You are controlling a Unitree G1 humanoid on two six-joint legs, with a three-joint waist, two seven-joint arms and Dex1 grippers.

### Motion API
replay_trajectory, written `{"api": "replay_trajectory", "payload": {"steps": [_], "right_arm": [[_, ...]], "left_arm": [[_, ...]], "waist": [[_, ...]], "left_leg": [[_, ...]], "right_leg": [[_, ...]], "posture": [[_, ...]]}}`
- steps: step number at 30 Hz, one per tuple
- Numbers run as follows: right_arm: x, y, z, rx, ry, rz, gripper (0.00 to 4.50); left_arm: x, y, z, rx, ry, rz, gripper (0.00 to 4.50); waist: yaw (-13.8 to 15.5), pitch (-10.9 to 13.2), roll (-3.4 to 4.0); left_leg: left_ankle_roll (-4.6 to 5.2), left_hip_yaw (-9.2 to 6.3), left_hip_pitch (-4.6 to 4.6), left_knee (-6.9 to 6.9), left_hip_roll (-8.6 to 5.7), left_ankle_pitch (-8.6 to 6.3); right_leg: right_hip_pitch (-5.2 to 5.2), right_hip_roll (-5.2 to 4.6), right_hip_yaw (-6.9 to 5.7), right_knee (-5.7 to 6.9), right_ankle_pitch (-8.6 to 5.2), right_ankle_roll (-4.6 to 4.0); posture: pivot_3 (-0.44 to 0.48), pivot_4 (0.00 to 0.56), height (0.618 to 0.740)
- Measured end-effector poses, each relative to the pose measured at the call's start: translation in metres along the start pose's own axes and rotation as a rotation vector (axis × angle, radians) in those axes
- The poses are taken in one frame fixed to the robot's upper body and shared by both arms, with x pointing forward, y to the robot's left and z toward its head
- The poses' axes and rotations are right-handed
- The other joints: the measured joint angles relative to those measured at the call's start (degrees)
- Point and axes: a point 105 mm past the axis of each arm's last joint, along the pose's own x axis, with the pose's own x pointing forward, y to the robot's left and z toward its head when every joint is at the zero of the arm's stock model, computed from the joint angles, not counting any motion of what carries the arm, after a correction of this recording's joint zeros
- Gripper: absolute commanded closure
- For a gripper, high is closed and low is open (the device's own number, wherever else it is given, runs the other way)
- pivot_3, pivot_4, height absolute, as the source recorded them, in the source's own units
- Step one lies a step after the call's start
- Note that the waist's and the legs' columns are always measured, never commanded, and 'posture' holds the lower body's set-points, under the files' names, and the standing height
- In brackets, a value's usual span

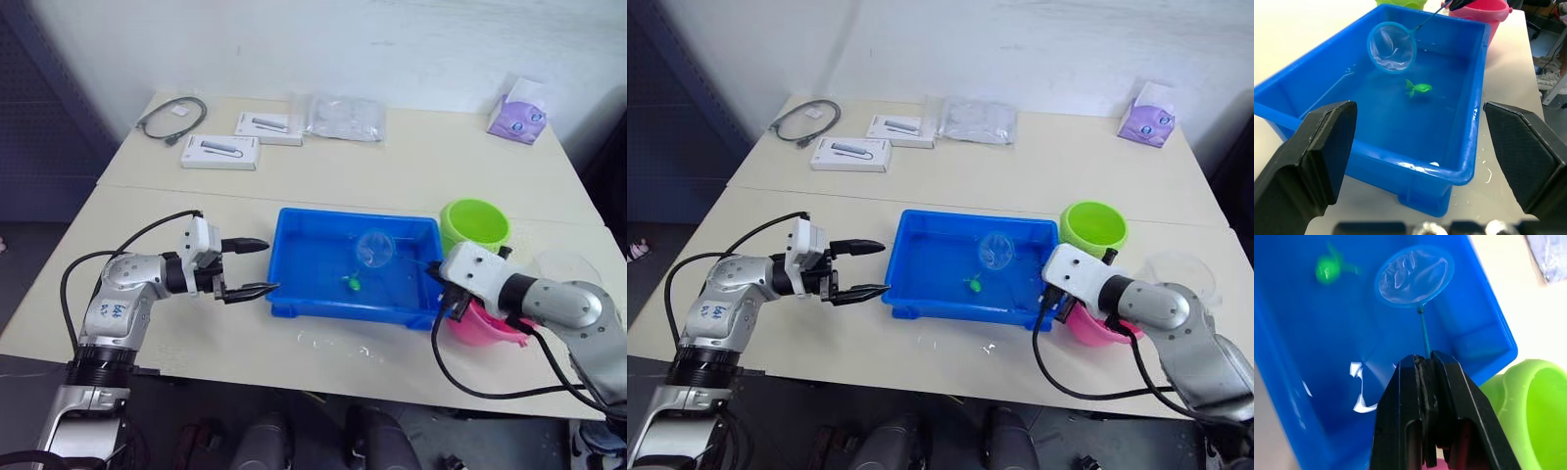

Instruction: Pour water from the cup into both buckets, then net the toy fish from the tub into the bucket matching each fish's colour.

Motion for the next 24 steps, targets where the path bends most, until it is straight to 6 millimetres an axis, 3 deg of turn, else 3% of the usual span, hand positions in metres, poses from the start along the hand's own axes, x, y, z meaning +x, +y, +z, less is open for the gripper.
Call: {"api": "replay_trajectory", "payload": {"steps": [3,9,14,24], "right_arm": [[0.008,0.009,0.006,0.002,-0.018,0.07,4.5],[0.009,0.04,0.018,0.201,-0.055,0.28,4.5],[0.005,0.035,0.028,0.472,-0.112,0.29,4.5],[-0.026,0.009,0.014,0.759,-0.168,0.162,4.5]], "left_arm": [[0.001,-0.002,0.002,0.012,-0.001,-0.005,0.06],[-0.003,-0.005,-0.001,0.009,0.017,0.003,0.06],[-0.005,-0.004,0.001,0.024,0.018,0.02,0.06],[0.001,-0.001,0.011,0.033,-0.019,0.017,0.06]], "waist": [[0.0,0.0,0.0],[0.0,0.0,0.0],[0.0,0.0,-0.01],[0.2,0.0,-0.01]], "left_leg": [[-0.03,0.0,0.01,0.0,0.05,0.01],[-0.02,-0.02,0.0,0.01,0.07,0.01],[-0.04,-0.13,0.0,0.0,0.06,0.0],[-0.05,-0.13,-0.04,-0.01,0.04,-0.02]], "right_leg": [[-0.01,0.06,-0.01,0.02,0.0,0.0],[0.0,0.02,-0.01,0.02,0.0,0.0],[0.02,-0.06,-0.05,0.0,0.0,0.0],[-0.01,-0.09,-0.06,0.0,0.0,-0.01]], "posture": [[0.0,0.15,0.739],[0.0,0.15,0.739],[0.0,0.15,0.739],[0.0,0.15,0.739]]}}
